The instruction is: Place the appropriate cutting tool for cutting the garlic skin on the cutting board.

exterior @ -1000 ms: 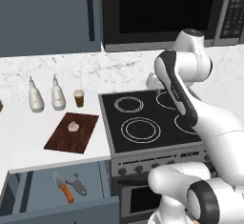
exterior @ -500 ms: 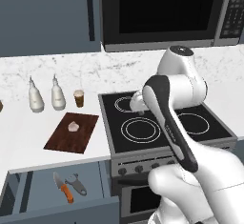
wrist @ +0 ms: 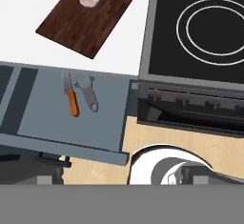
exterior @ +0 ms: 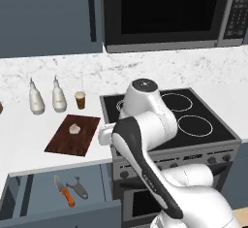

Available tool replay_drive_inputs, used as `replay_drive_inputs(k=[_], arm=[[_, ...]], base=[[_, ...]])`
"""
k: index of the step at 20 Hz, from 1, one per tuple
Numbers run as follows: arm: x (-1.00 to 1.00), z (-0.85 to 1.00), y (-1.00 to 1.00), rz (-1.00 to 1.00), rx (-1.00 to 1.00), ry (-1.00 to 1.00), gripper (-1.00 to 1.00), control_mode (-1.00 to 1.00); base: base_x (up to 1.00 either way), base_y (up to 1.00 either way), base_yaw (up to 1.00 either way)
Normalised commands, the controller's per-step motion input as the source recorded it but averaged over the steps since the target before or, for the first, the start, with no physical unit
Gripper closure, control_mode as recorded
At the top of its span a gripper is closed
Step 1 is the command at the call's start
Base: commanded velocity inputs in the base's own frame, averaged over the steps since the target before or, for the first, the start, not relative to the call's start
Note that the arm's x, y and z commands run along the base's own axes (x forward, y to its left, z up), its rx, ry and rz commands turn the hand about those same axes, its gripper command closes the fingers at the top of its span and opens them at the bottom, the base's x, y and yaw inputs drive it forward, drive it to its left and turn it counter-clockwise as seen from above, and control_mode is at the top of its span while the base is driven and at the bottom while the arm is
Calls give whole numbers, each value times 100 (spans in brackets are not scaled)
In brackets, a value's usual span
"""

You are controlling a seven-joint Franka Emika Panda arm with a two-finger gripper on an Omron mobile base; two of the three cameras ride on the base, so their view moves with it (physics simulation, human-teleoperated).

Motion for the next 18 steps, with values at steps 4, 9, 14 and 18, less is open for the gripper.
replay_drive_inputs(k=[4, 9, 14, 18], arm=[[-18, -39, 57, 0, 0, 13, -100, -100], [-27, -54, 67, 3, 0, 11, -100, -100], [0, -66, 57, 0, 0, 0, -100, -100], [1, -69, 39, -1, 0, 3, -100, -100]], base=[[0, 0, 0], [0, 0, 0], [0, 0, 0], [0, 0, 0]])
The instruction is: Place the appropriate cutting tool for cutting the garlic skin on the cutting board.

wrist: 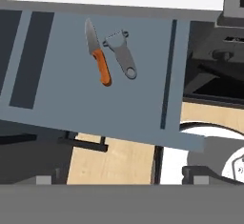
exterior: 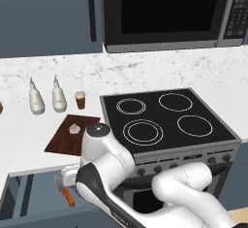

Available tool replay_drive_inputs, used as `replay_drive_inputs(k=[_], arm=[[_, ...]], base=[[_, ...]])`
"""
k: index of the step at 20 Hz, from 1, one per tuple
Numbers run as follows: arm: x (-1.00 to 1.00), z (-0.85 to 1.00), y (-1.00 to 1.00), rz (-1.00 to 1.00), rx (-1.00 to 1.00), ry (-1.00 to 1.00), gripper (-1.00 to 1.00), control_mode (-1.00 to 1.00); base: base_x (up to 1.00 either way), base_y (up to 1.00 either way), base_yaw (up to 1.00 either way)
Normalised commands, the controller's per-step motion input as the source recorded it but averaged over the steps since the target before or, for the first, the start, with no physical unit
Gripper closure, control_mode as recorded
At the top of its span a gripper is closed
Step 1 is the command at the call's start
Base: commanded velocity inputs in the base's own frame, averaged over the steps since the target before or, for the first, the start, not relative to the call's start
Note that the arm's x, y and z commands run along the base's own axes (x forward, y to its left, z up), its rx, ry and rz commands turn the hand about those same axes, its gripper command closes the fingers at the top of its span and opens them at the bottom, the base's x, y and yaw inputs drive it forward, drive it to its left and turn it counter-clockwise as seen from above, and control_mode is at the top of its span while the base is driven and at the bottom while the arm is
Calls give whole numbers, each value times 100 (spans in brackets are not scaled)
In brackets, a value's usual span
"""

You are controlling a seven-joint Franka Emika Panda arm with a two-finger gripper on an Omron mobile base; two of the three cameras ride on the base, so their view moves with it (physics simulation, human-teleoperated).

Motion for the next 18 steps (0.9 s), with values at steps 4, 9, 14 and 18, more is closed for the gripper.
replay_drive_inputs(k=[4, 9, 14, 18], arm=[[21, -68, 24, -7, 0, 0, -100, -100], [37, -60, 17, -2, 1, 0, -100, -100], [44, -60, 19, 0, 0, 4, -100, -100], [24, -53, 30, 0, 0, 2, -100, -100]], base=[[0, 0, 0], [0, 0, 0], [0, 0, 0], [0, 0, 0]])
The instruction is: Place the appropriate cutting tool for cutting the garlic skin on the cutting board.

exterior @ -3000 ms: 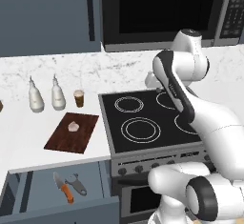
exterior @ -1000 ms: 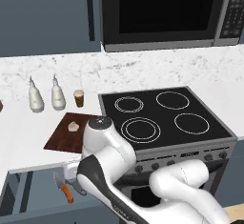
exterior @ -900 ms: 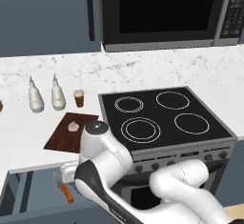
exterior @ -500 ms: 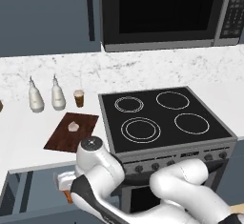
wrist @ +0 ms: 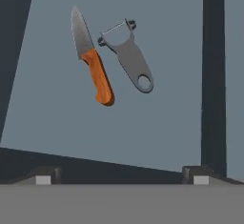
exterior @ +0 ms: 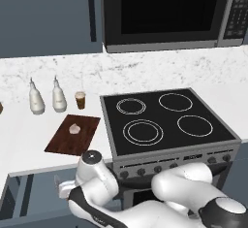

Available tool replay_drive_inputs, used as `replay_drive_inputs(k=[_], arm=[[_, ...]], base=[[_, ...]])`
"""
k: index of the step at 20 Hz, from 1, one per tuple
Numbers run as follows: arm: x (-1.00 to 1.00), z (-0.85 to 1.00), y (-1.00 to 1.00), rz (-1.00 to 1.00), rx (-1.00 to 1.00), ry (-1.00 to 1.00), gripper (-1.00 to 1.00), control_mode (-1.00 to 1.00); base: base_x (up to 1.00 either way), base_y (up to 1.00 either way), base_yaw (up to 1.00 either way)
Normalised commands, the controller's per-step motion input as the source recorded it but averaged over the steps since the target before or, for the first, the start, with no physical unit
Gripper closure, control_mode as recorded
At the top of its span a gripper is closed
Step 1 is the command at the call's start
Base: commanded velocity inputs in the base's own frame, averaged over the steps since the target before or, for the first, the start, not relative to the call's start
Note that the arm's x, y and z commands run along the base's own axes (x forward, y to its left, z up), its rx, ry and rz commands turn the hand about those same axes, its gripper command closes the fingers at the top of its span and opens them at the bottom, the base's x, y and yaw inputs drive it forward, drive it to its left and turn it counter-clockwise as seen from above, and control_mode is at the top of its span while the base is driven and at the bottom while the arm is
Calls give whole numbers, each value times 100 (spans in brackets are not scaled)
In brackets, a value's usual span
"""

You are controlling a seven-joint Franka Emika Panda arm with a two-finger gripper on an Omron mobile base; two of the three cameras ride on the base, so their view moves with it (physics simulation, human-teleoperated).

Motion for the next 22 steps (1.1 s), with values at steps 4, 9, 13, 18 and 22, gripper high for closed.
replay_drive_inputs(k=[4, 9, 13, 18, 22], arm=[[4, -46, 28, 0, 0, 4, -100, -100], [-16, -31, 15, 0, 0, 11, -100, -100], [-19, -23, 12, 0, 0, 15, -100, -100], [-44, -4, 18, 0, 0, 14, -100, -100], [-68, 0, 9, -2, -3, 3, -100, -100]], base=[[0, 0, 0], [0, 0, 0], [0, 0, 0], [0, 0, 0], [0, 0, 0]])
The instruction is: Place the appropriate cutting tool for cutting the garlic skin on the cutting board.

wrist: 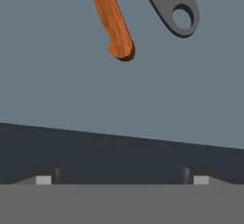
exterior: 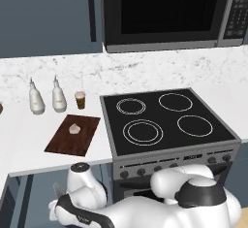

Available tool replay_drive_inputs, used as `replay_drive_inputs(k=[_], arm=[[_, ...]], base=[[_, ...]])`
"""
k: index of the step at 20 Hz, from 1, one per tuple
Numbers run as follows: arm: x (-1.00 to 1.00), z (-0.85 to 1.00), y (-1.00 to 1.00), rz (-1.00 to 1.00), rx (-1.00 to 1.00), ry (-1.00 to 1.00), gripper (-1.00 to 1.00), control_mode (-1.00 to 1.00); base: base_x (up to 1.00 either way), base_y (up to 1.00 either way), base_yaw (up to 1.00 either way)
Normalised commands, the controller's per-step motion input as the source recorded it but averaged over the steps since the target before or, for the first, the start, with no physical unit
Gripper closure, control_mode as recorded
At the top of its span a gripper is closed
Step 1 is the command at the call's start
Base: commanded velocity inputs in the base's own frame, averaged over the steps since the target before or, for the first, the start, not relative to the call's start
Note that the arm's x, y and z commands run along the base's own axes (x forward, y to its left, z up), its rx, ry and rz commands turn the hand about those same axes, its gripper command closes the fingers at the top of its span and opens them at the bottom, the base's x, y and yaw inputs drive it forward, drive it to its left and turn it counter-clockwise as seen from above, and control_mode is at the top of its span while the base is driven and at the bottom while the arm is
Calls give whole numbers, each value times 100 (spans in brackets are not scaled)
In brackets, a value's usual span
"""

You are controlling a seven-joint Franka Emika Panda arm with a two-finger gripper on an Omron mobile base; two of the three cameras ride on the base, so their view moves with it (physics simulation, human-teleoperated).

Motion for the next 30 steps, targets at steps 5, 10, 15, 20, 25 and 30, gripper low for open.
replay_drive_inputs(k=[5, 10, 15, 20, 25, 30], arm=[[-39, 2, 0, -1, -8, -1, -100, -100], [65, 4, 10, 0, -12, -12, -100, -100], [72, 3, 45, 0, -11, -15, -100, -100], [20, -2, 73, 1, -14, -1, -100, -100], [24, -17, 13, 4, -14, 0, -100, -100], [25, -26, -3, 4, -14, 2, -100, -100]], base=[[0, 0, 0], [0, 0, 0], [0, 0, 0], [0, 0, 0], [0, 0, 0], [0, 0, 0]])
